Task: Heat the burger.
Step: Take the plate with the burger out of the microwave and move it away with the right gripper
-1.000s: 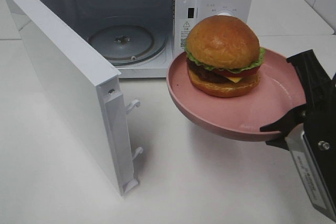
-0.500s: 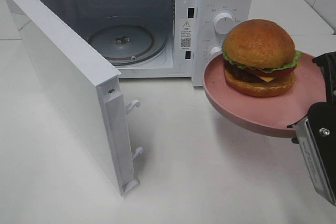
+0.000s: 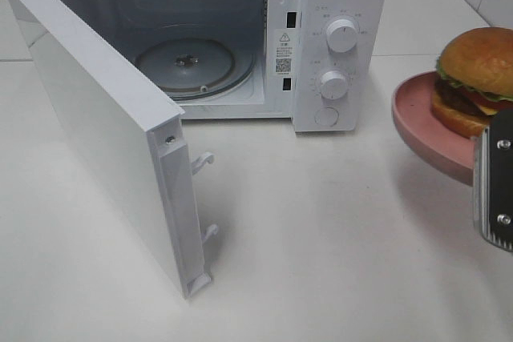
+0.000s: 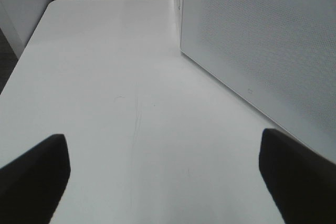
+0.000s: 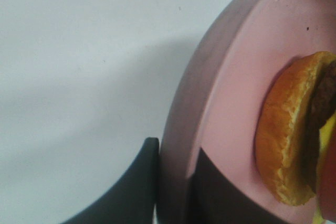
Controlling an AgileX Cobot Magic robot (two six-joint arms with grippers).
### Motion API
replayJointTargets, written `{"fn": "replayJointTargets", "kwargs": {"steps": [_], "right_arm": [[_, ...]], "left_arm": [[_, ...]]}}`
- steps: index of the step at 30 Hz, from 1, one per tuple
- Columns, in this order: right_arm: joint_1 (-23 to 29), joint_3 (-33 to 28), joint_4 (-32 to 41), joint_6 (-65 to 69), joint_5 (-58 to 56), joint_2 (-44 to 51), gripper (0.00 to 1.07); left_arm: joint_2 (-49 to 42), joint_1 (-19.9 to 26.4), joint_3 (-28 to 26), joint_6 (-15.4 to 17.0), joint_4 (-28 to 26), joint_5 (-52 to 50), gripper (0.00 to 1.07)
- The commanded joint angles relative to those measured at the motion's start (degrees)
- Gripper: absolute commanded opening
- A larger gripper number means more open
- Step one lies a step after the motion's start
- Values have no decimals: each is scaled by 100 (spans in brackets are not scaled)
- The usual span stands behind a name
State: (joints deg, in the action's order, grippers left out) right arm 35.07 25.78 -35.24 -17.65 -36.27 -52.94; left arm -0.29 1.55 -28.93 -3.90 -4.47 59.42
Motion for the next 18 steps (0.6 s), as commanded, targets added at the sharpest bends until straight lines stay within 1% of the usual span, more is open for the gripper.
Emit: {"fn": "replayJointTargets", "kwargs": {"steps": [1,3,4,8,11,13,17,18], "right_arm": [[17,57,-659,659,-120,80,0],[17,57,-756,842,-235,80,0],[17,57,-837,1152,-435,80,0],[17,57,-854,1719,-768,74,0],[17,57,-859,1851,-814,63,0],[17,57,-985,2670,-1157,-149,0],[17,57,-1094,3203,-1306,-372,0],[17,57,-1134,3655,-1387,-567,0]], "left_arm": [[-103,11,0,-17,-17,-23,89],[-103,11,0,-17,-17,-23,89],[-103,11,0,-17,-17,-23,89],[-103,11,0,-17,-17,-23,89],[-103,11,0,-17,-17,-23,89],[-103,11,0,-17,-17,-23,89],[-103,11,0,-17,-17,-23,89],[-103,11,0,-17,-17,-23,89]]}}
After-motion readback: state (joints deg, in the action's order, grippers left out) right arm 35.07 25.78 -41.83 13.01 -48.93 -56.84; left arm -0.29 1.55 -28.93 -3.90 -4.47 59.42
